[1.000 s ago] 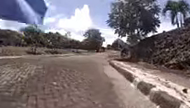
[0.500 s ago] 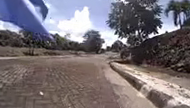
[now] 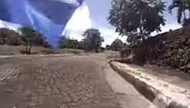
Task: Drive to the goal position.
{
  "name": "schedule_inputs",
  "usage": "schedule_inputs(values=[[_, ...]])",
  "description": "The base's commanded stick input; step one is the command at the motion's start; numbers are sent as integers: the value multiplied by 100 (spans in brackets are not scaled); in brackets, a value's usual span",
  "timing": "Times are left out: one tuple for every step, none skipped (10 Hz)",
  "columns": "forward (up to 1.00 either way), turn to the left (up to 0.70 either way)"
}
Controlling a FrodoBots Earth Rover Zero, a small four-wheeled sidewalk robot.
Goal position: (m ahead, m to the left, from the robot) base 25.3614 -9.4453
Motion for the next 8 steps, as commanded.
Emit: schedule_inputs(values=[[100,0],[100,0],[100,0],[100,0],[100,0],[100,0],[100,0],[100,0]])
